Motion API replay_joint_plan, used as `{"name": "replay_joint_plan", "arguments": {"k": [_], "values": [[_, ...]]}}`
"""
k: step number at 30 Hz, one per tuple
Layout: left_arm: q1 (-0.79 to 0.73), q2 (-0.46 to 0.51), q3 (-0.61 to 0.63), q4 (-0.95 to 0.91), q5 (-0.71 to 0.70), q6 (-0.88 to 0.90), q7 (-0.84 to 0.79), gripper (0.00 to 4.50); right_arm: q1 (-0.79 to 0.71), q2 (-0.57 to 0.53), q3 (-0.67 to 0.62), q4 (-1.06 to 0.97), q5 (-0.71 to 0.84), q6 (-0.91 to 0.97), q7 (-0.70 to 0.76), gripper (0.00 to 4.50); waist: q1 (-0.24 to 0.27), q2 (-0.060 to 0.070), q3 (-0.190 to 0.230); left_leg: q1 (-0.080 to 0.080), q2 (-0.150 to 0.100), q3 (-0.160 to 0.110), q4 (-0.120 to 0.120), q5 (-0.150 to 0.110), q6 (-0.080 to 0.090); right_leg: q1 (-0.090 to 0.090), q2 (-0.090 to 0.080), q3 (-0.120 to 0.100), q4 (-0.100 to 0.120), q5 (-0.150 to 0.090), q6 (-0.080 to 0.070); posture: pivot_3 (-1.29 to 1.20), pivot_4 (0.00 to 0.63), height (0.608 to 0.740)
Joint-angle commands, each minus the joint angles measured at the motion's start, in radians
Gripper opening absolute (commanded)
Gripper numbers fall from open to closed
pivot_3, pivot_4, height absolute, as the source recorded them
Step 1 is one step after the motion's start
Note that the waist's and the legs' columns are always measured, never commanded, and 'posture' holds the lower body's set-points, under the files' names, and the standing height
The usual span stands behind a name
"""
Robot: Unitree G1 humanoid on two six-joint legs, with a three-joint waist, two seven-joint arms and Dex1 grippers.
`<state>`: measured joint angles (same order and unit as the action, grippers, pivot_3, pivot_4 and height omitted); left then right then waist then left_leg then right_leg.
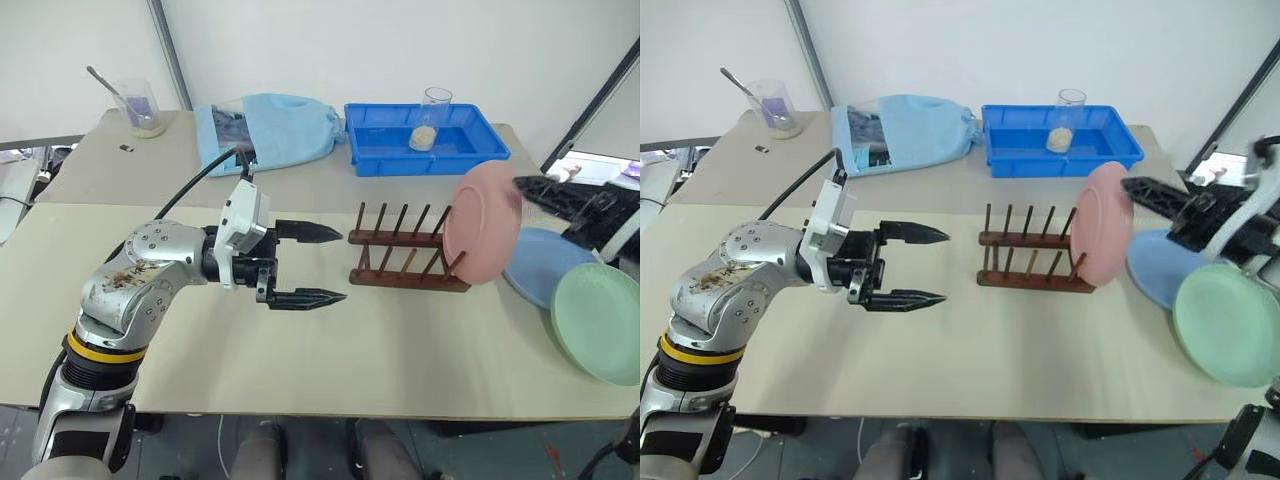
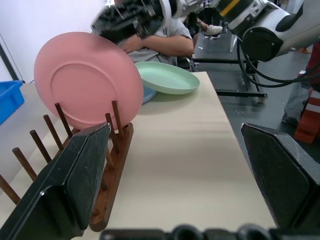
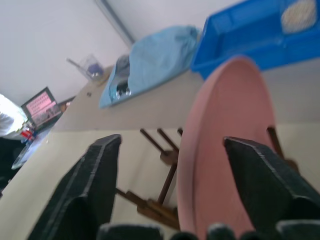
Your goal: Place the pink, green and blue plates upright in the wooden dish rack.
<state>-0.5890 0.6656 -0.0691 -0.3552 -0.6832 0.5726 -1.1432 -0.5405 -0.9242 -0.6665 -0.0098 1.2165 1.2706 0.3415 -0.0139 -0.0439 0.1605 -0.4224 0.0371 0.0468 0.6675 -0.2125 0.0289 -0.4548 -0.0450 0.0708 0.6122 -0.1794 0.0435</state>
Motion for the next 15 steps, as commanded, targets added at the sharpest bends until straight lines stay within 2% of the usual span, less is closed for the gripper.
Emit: {"name": "replay_joint_plan", "arguments": {"k": [1, 6, 8, 10, 13, 15], "values": [[-0.015, -0.006, -0.008, -0.021, -0.008, -0.007, -0.018, 4.5, 0.074, -0.123, -0.089, -0.118, -0.042, -0.044, 0.093, 4.48, 0.003, 0.0, 0.0, 0.0, 0.0, 0.0, 0.0, 0.0, 0.0, 0.0, 0.0, 0.0, 0.0, 0.0, 0.0, 0.0, 0.15, 0.74], [-0.005, -0.012, -0.02, 0.0, 0.011, -0.04, -0.05, 4.5, 0.324, -0.23, -0.261, -0.342, -0.11, -0.032, 0.221, 4.48, 0.004, 0.001, -0.001, -0.001, 0.0, 0.0, 0.0, 0.0, 0.0, 0.0, 0.0, 0.0, 0.0, 0.0, 0.0, 0.0, 0.15, 0.74], [-0.007, -0.014, -0.016, 0.007, 0.015, -0.035, -0.04, 4.5, 0.502, -0.207, -0.369, -0.488, -0.183, -0.038, 0.289, 4.48, 0.001, 0.001, -0.001, 0.0, 0.0, 0.0, 0.002, 0.0, 0.0, 0.001, 0.0, 0.001, 0.0, -0.001, 0.002, 0.0, 0.15, 0.74], [-0.002, -0.002, -0.007, 0.011, 0.017, -0.034, -0.042, 4.5, 0.621, -0.178, -0.424, -0.593, -0.225, -0.051, 0.317, 4.48, 0.002, 0.002, -0.001, 0.001, 0.001, -0.001, 0.003, 0.0, 0.0, 0.002, 0.001, 0.0, 0.0, -0.001, 0.002, 0.0, 0.15, 0.74], [0.016, 0.033, -0.018, -0.015, 0.035, -0.013, -0.032, 4.5, 0.833, -0.101, -0.359, -0.723, -0.398, -0.163, 0.309, 4.48, 0.0, 0.003, -0.003, 0.003, 0.002, -0.001, 0.003, 0.0, 0.0, 0.005, 0.002, 0.0, 0.0, -0.002, 0.0, 0.0, 0.15, 0.74], [0.032, 0.042, -0.034, -0.037, 0.048, -0.019, -0.027, 4.5, 0.922, -0.064, -0.315, -0.752, -0.491, -0.242, 0.311, 4.48, -0.001, 0.004, -0.003, 0.007, 0.002, -0.001, 0.004, 0.0, 0.0, 0.009, 0.002, -0.001, 0.0, -0.005, -0.004, 0.0, 0.15, 0.74]]}}
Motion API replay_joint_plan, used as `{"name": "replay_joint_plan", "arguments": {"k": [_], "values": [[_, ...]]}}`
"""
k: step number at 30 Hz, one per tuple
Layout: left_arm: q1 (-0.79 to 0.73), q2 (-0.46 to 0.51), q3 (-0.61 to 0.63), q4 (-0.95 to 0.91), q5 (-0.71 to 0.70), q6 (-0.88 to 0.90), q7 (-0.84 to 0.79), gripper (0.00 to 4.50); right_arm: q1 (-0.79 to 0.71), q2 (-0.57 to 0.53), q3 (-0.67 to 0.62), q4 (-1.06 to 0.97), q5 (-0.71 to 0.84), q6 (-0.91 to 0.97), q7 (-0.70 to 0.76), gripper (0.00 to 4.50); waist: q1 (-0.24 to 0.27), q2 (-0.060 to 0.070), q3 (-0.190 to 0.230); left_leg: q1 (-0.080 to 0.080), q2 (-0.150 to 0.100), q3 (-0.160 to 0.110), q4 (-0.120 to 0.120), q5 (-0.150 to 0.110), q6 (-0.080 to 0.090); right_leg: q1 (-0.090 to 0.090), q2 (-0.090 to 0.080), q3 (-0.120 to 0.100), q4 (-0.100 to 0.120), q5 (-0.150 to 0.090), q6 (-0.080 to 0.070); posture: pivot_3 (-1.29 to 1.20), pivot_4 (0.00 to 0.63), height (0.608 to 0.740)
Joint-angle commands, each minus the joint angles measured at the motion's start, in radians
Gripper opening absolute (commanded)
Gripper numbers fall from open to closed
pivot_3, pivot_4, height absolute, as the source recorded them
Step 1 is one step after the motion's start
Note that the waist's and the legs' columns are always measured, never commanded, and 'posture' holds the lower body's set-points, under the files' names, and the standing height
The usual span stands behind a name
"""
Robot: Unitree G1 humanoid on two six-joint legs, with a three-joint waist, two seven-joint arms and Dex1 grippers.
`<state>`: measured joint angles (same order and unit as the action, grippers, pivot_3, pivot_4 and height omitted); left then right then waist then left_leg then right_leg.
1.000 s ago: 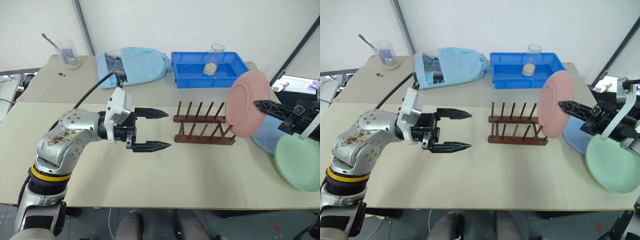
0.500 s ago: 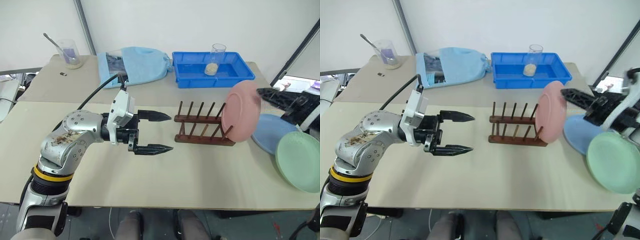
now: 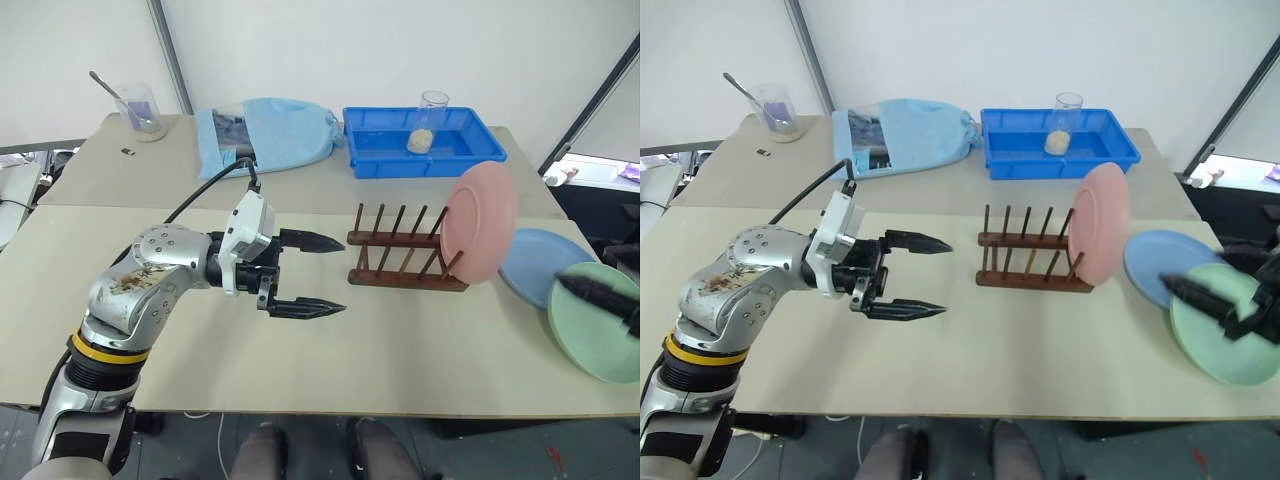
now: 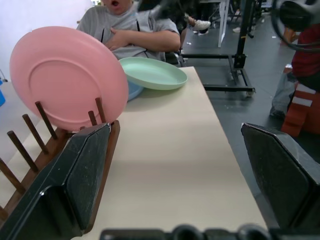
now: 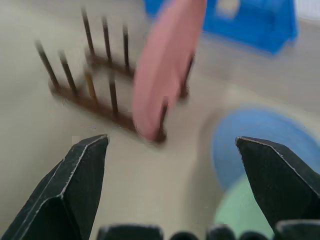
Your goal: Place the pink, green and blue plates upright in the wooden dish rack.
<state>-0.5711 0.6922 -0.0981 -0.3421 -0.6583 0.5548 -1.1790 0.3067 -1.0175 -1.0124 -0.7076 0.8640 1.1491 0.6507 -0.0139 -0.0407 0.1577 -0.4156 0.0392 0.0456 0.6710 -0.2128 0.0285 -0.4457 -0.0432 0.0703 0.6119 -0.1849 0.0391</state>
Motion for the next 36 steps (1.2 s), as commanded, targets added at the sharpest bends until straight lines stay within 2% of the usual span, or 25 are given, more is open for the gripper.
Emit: {"name": "replay_joint_plan", "arguments": {"k": [1, 3, 7, 12, 17, 20, 25, 31, 36], "values": [[0.023, 0.018, -0.013, -0.058, 0.031, -0.008, 0.008, 4.5, 0.119, 0.039, 0.073, -0.059, -0.211, -0.168, -0.012, 4.48, -0.001, 0.002, -0.001, 0.002, 0.0, 0.0, 0.0, 0.0, 0.0, 0.002, -0.001, 0.0, 0.0, 0.0, 0.0, 0.0, 0.15, 0.74], [0.026, 0.012, -0.032, -0.077, 0.04, -0.006, 0.015, 4.5, 0.177, 0.057, 0.135, -0.047, -0.325, -0.257, -0.029, 4.48, 0.0, 0.002, -0.001, 0.003, -0.002, 0.001, 0.0, 0.0, 0.0, 0.004, -0.002, 0.001, -0.001, -0.001, 0.001, 0.0, 0.15, 0.74], [0.016, -0.031, -0.083, -0.062, 0.07, -0.034, 0.015, 4.5, 0.202, 0.109, 0.249, 0.013, -0.444, -0.359, -0.056, 4.48, 0.002, 0.002, -0.001, 0.005, -0.002, 0.0, 0.0, 0.0, 0.0, 0.006, -0.002, 0.001, -0.002, -0.001, 0.001, 0.0, 0.15, 0.74], [-0.014, -0.068, -0.107, -0.024, 0.079, -0.05, -0.02, 4.5, 0.14, 0.126, 0.376, 0.136, -0.535, -0.402, -0.088, 4.48, 0.001, 0.002, -0.001, 0.005, -0.003, 0.0, 0.0, 0.0, 0.0, 0.006, -0.002, 0.001, -0.001, -0.002, 0.0, 0.0, 0.15, 0.74], [-0.019, -0.075, -0.115, -0.017, 0.101, -0.072, -0.034, 4.5, 0.058, 0.131, 0.449, 0.254, -0.59, -0.4, -0.118, 4.48, -0.001, 0.003, -0.001, 0.006, -0.003, 0.0, -0.001, 0.0, 0.0, 0.006, -0.002, 0.001, -0.001, -0.002, -0.001, 0.0, 0.15, 0.74], [-0.019, -0.084, -0.11, -0.011, 0.113, -0.087, -0.029, 4.5, 0.004, 0.132, 0.498, 0.324, -0.625, -0.395, -0.137, 3.71, -0.001, 0.003, -0.001, 0.006, -0.003, -0.001, -0.001, 0.0, 0.0, 0.006, -0.001, 0.001, -0.001, -0.002, -0.001, 0.0, 0.15, 0.74], [-0.02, -0.1, -0.101, -0.012, 0.094, -0.083, -0.027, 4.5, -0.033, 0.139, 0.539, 0.359, -0.639, -0.375, -0.137, 1.98, 0.002, 0.003, -0.001, 0.006, -0.003, -0.001, -0.001, 0.0, 0.0, 0.006, -0.002, 0.001, -0.001, -0.003, 0.0, 0.0, 0.15, 0.74], [-0.025, -0.101, -0.073, -0.017, 0.005, -0.048, -0.082, 4.5, -0.045, 0.15, 0.528, 0.338, -0.637, -0.328, -0.148, 0.02, 0.001, 0.003, -0.001, 0.006, -0.003, -0.001, -0.001, 0.0, 0.0, 0.007, -0.002, 0.001, -0.001, -0.003, 0.0, 0.0, 0.15, 0.74], [-0.036, -0.087, -0.079, 0.005, 0.014, -0.073, -0.133, 4.5, -0.034, 0.171, 0.485, 0.256, -0.629, -0.266, -0.16, 0.02, 0.0, 0.003, -0.001, 0.006, -0.003, -0.001, -0.001, 0.0, 0.0, 0.007, -0.001, 0.001, -0.001, -0.003, 0.0, 0.0, 0.15, 0.74]]}}
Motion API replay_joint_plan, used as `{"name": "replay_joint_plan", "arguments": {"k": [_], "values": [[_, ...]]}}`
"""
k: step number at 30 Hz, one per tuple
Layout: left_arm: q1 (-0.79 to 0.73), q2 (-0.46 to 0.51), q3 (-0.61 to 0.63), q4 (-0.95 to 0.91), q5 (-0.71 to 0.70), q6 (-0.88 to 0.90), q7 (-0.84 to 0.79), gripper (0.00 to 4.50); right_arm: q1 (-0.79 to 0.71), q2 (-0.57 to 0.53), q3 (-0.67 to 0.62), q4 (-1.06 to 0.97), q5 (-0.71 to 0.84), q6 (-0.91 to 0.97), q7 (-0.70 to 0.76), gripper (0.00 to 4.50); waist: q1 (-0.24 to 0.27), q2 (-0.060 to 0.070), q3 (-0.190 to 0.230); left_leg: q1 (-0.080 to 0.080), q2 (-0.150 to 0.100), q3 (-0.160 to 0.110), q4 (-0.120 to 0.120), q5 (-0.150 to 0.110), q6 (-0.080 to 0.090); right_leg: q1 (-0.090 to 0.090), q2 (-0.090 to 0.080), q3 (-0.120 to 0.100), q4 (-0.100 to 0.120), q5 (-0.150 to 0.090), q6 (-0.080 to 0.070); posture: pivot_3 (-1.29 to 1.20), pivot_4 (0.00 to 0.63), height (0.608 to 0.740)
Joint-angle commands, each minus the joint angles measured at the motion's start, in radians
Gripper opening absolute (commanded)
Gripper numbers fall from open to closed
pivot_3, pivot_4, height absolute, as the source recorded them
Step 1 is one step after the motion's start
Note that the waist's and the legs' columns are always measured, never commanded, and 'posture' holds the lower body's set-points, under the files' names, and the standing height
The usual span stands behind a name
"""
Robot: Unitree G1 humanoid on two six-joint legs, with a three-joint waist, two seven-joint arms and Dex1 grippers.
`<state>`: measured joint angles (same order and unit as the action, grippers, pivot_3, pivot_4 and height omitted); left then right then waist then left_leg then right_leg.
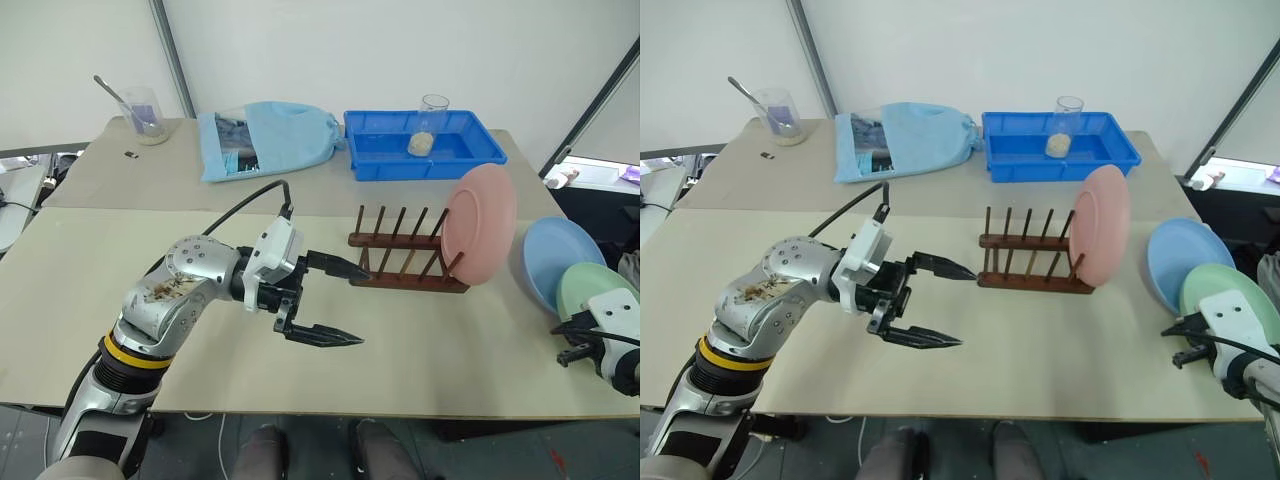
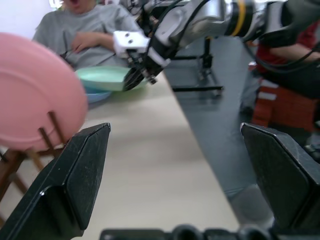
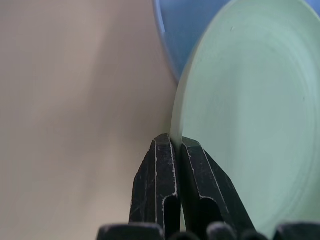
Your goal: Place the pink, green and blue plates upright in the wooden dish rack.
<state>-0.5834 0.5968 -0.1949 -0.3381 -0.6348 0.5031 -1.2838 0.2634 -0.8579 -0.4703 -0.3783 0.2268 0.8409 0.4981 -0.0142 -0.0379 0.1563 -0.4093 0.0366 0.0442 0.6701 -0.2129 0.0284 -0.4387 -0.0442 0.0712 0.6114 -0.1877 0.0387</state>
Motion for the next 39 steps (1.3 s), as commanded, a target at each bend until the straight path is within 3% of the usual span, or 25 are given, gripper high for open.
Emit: {"name": "replay_joint_plan", "arguments": {"k": [1, 7, 11, 15, 18, 21, 25, 28, 33, 39], "values": [[-0.025, 0.008, 0.017, 0.006, -0.005, -0.026, -0.033, 4.5, 0.017, 0.017, -0.075, -0.104, 0.007, 0.06, -0.011, 0.02, 0.001, 0.0, 0.0, 0.0, 0.0, 0.0, 0.0, 0.0, 0.0, 0.0, 0.0, 0.0, 0.0, 0.0, 0.0, 0.0, 0.15, 0.74], [-0.029, 0.012, 0.04, 0.03, -0.005, -0.021, -0.033, 4.5, 0.078, -0.023, -0.277, -0.36, -0.045, 0.134, 0.008, 0.02, 0.002, 0.001, 0.0, -0.001, -0.001, -0.001, 0.0, 0.0, 0.0, 0.0, 0.0, 0.0, 0.0, 0.0, 0.0, 0.0, 0.15, 0.74], [-0.024, 0.016, 0.078, 0.04, -0.029, 0.011, -0.004, 4.5, -0.16, -0.111, -0.346, -0.384, 0.021, 0.022, 0.035, 0.02, -0.014, 0.002, 0.0, 0.001, 0.0, 0.0, 0.0, 0.0, 0.0, 0.0, 0.0, 0.001, 0.0, 0.0, 0.001, 0.0, 0.15, 0.74], [-0.012, 0.029, 0.099, 0.053, -0.001, -0.021, 0.004, 4.5, -0.567, -0.129, -0.141, -0.235, 0.144, -0.135, 0.062, 0.02, -0.03, 0.0, 0.001, 0.004, 0.0, -0.002, -0.001, 0.0, 0.0, 0.002, 0.001, -0.001, 0.0, -0.001, 0.0, 0.0, 0.15, 0.74], [0.016, 0.052, 0.119, 0.038, 0.02, -0.029, 0.029, 4.5, -0.864, -0.017, 0.024, -0.156, 0.284, -0.125, 0.084, 0.02, -0.032, 0.0, 0.001, 0.005, 0.001, -0.001, -0.004, 0.0, 0.0, 0.002, 0.002, 0.0, 0.0, -0.001, -0.002, 0.0, 0.15, 0.74], [0.048, 0.076, 0.137, 0.014, 0.025, -0.033, 0.042, 4.5, -0.982, 0.108, 0.069, -0.128, 0.463, -0.015, 0.067, 0.02, -0.029, -0.001, 0.001, 0.003, 0.001, -0.003, -0.009, 0.0, 0.0, 0.0, 0.002, 0.0, 0.001, -0.001, 0.0, 0.0, 0.15, 0.74], [0.083, 0.098, 0.161, -0.034, 0.011, -0.018, 0.074, 4.5, -0.96, 0.261, 0.0, -0.108, 0.843, 0.18, -0.065, 0.02, -0.005, -0.001, 0.001, -0.002, 0.0, -0.006, -0.009, -0.002, 0.004, -0.002, 0.001, -0.002, 0.001, 0.001, -0.004, 0.0, 0.15, 0.74], [0.092, 0.107, 0.172, -0.054, -0.001, -0.008, 0.084, 4.5, -0.897, 0.28, -0.049, -0.086, 0.999, 0.226, -0.172, 0.02, 0.01, 0.0, 0.001, -0.007, -0.002, -0.009, -0.009, -0.003, 0.004, -0.004, -0.002, -0.002, 0.0, 0.0, -0.002, 0.0, 0.15, 0.74], [0.094, 0.119, 0.175, -0.055, -0.003, -0.007, 0.088, 4.5, -0.815, 0.249, -0.05, -0.09, 1.123, 0.221, -0.264, 0.02, 0.008, 0.0, 0.001, -0.007, -0.006, -0.008, -0.009, -0.003, 0.004, -0.002, -0.007, -0.002, -0.001, 0.0, 0.002, 0.0, 0.15, 0.74], [0.084, 0.118, 0.166, -0.059, -0.003, -0.006, 0.093, 4.5, -0.732, 0.2, -0.046, -0.108, 1.236, 0.187, -0.329, 0.02, -0.003, 0.0, 0.001, -0.004, -0.003, -0.008, -0.006, -0.002, 0.004, 0.0, 0.0, -0.001, 0.0, -0.001, 0.002, 0.0, 0.15, 0.74]]}}
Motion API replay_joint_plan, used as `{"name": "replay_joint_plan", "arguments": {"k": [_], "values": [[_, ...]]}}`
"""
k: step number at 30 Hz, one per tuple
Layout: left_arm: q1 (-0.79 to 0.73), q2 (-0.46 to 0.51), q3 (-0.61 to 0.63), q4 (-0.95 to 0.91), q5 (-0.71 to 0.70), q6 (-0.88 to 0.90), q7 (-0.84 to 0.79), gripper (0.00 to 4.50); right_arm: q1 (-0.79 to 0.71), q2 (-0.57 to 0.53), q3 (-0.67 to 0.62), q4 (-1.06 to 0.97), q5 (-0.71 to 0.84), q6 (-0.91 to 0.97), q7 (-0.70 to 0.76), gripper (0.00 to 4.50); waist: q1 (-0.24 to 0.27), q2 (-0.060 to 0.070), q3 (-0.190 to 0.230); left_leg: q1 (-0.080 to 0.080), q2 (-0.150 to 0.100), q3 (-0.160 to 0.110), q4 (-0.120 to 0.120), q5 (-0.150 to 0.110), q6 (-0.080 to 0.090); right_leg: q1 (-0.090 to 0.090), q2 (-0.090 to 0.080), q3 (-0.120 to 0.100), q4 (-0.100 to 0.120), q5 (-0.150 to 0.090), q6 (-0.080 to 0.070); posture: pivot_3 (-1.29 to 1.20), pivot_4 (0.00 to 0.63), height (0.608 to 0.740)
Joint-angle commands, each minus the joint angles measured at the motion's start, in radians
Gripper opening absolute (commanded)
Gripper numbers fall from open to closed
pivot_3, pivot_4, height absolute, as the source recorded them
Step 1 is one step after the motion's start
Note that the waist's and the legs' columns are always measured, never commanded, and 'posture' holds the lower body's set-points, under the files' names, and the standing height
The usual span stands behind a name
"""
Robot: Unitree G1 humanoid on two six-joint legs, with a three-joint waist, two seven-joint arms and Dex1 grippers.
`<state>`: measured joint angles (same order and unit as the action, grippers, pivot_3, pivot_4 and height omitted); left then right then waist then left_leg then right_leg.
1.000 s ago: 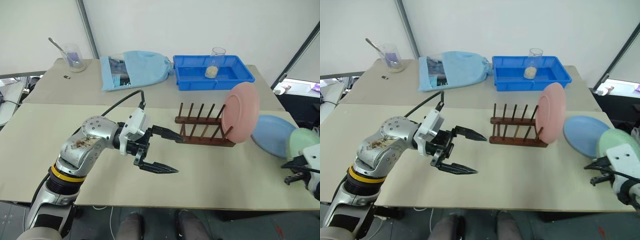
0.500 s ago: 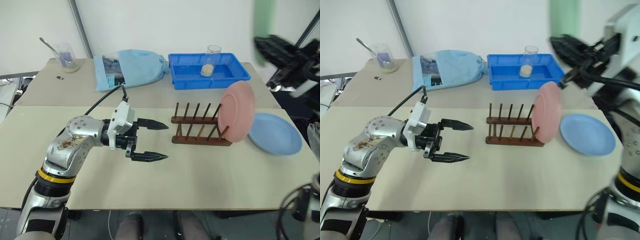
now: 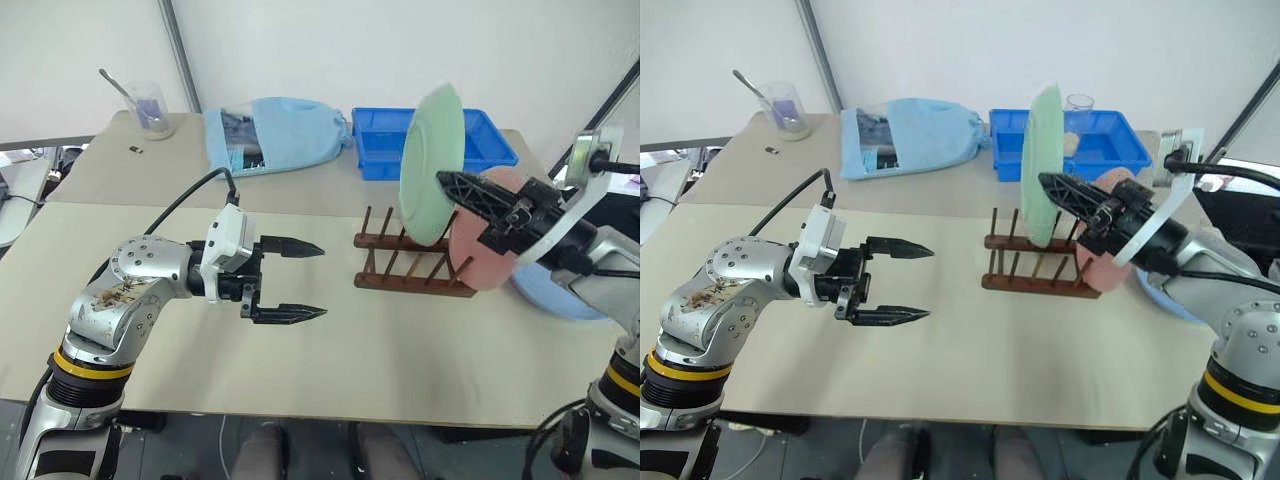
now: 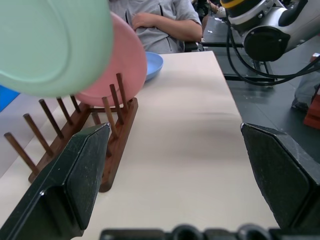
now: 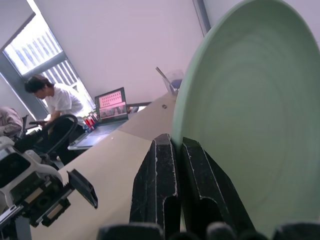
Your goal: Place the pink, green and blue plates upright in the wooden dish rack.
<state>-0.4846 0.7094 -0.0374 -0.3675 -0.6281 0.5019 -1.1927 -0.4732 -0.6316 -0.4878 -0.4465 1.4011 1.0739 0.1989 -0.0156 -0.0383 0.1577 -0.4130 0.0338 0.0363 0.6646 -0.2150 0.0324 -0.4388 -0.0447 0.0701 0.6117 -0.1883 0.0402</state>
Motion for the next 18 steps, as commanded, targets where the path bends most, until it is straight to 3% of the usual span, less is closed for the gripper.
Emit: {"name": "replay_joint_plan", "arguments": {"k": [1, 9, 18], "values": [[-0.017, 0.006, 0.008, -0.03, -0.011, -0.004, 0.002, 4.5, 0.016, -0.033, -0.03, -0.041, 0.071, -0.053, -0.039, 0.02, -0.004, 0.0, 0.0, 0.001, 0.001, 0.0, 0.0, 0.0, 0.0, 0.0, 0.001, 0.0, 0.001, 0.0, 0.0, 0.0, 0.15, 0.74], [-0.031, 0.004, 0.013, -0.025, -0.032, 0.002, 0.001, 4.5, 0.09, -0.077, -0.006, -0.041, 0.1, -0.094, -0.085, 0.02, -0.006, 0.0, 0.0, 0.004, 0.002, 0.0, 0.0, 0.0, 0.0, 0.001, 0.003, 0.001, 0.004, -0.003, 0.0, 0.0, 0.15, 0.74], [-0.027, 0.0, 0.008, -0.027, -0.025, -0.007, 0.007, 4.5, 0.027, -0.106, 0.064, 0.088, 0.095, -0.083, -0.125, 0.02, -0.005, 0.0, 0.0, 0.004, 0.001, 0.001, 0.0, 0.0, 0.0, 0.001, 0.002, 0.002, 0.002, -0.003, 0.0, 0.0, 0.15, 0.74]]}}
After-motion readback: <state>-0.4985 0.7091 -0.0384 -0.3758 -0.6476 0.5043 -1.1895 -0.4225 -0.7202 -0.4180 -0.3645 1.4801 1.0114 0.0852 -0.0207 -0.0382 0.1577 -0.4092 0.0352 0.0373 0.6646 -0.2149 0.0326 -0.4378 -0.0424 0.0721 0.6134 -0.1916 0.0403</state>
